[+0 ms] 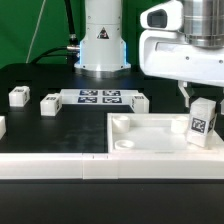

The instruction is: Assemble one leg

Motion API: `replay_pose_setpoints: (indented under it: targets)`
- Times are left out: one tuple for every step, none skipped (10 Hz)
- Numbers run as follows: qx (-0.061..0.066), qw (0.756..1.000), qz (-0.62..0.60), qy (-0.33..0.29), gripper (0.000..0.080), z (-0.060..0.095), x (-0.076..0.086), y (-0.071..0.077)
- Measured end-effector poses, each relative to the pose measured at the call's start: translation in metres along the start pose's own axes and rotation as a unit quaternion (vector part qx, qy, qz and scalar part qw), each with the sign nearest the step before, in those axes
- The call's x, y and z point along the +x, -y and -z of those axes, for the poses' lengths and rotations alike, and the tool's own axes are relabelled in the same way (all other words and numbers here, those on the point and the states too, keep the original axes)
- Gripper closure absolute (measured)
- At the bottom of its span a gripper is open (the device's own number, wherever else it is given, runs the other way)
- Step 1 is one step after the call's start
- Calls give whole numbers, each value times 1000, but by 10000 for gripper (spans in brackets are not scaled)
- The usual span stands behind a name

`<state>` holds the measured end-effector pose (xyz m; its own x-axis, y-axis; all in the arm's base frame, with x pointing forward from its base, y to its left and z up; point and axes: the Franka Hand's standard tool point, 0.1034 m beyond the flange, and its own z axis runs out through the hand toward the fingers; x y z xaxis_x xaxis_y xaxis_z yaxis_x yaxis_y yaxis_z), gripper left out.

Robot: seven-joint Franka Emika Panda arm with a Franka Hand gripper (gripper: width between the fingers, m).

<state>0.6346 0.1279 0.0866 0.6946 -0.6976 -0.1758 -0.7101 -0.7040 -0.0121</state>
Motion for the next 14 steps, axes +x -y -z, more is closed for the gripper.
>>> replay_pose_setpoints:
  targets:
    - [1,1000,-18,1,499,0,0,0]
    - [2,998,-65,3,499,0,-2,1]
    - [1,999,-48,3,500,-1,-2,1]
    - [2,1000,-26,3,500,-1,-2,1]
    - [3,1000,3,4,325,-2,-1,1]
    - [2,999,37,4,325,-2,-1,0]
    - [1,994,113,1,190,-2,0,0]
    - [1,984,181,1,162,-2,0,0]
    - [0,970,243,0,162,-2,1,-1]
    - [0,953,302,-1,152,-1,2,-1]
    - [2,933,360,-5,152,-1,6,-2]
    - [9,913,407,-22,151,0,11,0]
    - [9,892,450,-38,151,1,12,2]
    - [8,860,506,-58,151,4,15,3]
